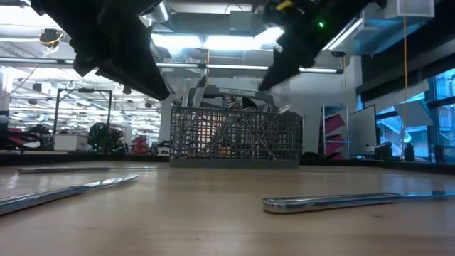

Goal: Sort silverware
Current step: Put the silver spoon into the gray silverware organizer

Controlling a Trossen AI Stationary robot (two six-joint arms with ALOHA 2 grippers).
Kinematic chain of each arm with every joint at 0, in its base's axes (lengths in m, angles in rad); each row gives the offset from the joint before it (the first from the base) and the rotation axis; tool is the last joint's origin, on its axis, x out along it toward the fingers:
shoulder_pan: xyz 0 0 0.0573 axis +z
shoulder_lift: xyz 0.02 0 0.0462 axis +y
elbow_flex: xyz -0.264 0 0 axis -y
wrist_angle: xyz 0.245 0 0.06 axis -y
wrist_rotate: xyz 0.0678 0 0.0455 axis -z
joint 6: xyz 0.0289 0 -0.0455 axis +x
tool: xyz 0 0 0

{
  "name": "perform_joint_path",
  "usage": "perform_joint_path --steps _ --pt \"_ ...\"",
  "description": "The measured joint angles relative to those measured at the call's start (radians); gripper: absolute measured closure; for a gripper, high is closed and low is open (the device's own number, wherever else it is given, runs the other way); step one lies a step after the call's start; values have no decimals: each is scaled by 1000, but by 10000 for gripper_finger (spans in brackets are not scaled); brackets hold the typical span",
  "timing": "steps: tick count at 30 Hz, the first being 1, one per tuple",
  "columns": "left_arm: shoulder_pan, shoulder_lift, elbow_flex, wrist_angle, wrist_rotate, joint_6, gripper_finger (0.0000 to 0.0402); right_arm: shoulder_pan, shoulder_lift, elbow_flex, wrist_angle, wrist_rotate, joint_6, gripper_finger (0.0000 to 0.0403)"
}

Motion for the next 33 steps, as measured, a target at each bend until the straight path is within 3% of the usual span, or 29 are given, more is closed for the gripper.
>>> perform_joint_path --steps 8,14,20,28,33 --pt "7 0 0 2 -28 -7 382 -169 -143 2 138 35 -176 397" --pt "17 0 0 -2 -59 -3 382 -299 -145 -44 422 -136 -248 396" --pt "16 0 0 -2 -60 10 383 -401 -145 -150 723 -192 -262 396" --pt "16 0 0 -35 -93 3 383 -470 -77 -308 1111 -298 -257 397" --pt "16 0 1 -39 -96 2 383 -474 7 -349 1275 -304 -277 394"
